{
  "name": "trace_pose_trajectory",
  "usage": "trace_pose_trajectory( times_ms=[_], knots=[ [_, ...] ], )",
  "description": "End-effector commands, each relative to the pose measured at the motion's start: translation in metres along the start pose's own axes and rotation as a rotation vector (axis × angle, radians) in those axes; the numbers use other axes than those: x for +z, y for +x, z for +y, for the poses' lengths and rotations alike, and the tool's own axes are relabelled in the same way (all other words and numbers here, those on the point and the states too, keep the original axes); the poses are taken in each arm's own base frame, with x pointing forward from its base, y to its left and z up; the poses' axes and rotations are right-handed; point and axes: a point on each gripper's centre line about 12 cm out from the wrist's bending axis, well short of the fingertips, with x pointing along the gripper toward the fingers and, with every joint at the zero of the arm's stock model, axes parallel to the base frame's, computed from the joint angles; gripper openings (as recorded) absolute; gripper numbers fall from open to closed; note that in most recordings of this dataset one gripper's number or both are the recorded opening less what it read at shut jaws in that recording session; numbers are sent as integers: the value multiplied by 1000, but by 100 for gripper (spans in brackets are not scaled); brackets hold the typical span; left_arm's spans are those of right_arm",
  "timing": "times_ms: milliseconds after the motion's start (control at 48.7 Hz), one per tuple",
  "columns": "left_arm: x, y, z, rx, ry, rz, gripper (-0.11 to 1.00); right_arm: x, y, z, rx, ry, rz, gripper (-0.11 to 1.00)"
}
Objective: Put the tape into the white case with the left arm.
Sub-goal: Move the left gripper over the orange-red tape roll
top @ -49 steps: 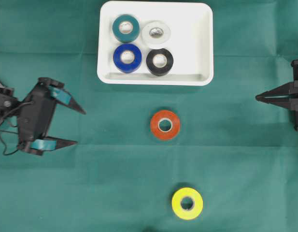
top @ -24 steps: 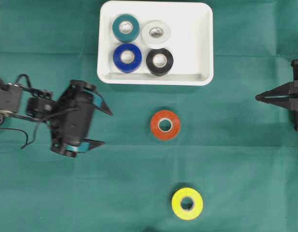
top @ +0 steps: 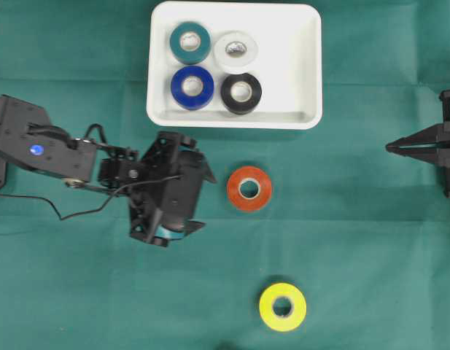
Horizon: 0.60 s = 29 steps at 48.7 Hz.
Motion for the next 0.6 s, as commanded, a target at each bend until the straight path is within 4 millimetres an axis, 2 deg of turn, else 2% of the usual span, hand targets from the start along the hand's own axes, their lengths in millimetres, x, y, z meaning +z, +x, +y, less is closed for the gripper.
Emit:
trace_pose_trajectory(
  times_ms=[0,287,575],
  knots=[
    [18,2,4,8,-2,-39,95,6,1,0,0,0,-18,-10],
    [31,25,6,3,0,-7,95,6,1,0,0,0,-18,-9],
    [30,48,6,-5,-3,40,95,5,1,0,0,0,-15,-10]
  ],
)
